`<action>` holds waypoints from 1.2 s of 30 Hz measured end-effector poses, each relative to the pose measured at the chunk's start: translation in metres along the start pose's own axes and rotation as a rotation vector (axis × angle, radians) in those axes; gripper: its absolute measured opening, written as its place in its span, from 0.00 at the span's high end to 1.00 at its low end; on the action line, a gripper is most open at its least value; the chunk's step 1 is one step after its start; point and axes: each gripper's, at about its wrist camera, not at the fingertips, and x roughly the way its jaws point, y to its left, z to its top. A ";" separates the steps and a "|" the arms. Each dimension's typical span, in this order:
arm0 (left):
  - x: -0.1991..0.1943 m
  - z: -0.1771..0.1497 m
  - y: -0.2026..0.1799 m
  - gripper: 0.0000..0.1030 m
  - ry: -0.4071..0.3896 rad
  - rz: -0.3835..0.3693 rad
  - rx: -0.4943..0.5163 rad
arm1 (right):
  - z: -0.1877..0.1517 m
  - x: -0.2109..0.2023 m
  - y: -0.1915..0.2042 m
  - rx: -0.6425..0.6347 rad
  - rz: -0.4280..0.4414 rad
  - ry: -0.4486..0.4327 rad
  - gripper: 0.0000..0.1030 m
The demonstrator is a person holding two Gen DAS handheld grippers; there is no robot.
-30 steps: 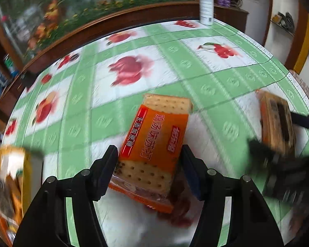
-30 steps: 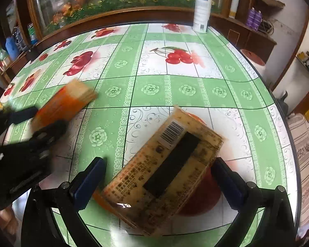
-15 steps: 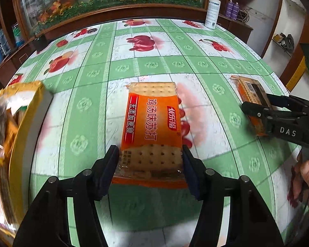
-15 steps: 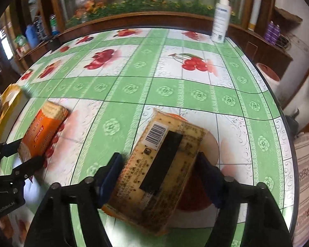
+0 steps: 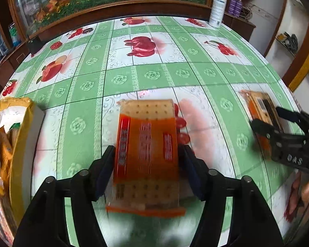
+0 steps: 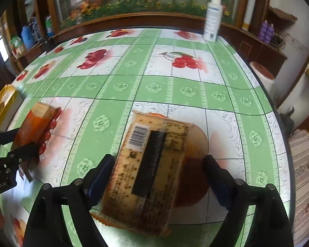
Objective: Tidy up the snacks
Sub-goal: 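Carry the orange pack with left tool while right tool lifts the tan pack toward the tray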
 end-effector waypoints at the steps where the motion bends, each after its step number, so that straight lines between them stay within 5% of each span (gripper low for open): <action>1: 0.002 0.002 0.001 0.38 -0.014 0.004 -0.010 | 0.001 0.000 -0.001 0.005 0.002 -0.001 0.13; 3: 0.003 0.003 0.002 0.38 -0.027 0.014 -0.015 | 0.002 0.001 -0.001 0.006 0.006 -0.002 0.15; 4: 0.002 0.003 0.002 0.48 -0.036 0.020 -0.019 | 0.002 0.000 -0.001 0.001 0.009 -0.005 0.18; 6: 0.000 0.000 0.002 0.49 -0.044 0.024 -0.023 | 0.003 -0.004 0.002 -0.009 0.029 -0.022 0.39; 17: -0.055 -0.038 0.022 0.50 -0.152 0.037 -0.112 | -0.003 -0.030 0.014 0.023 0.210 -0.073 0.43; 24: -0.107 -0.064 0.041 0.50 -0.239 0.110 -0.171 | -0.005 -0.057 0.025 0.123 0.541 -0.101 0.46; 36: -0.152 -0.100 0.089 0.49 -0.294 0.256 -0.253 | 0.004 -0.094 0.084 0.061 0.730 -0.148 0.47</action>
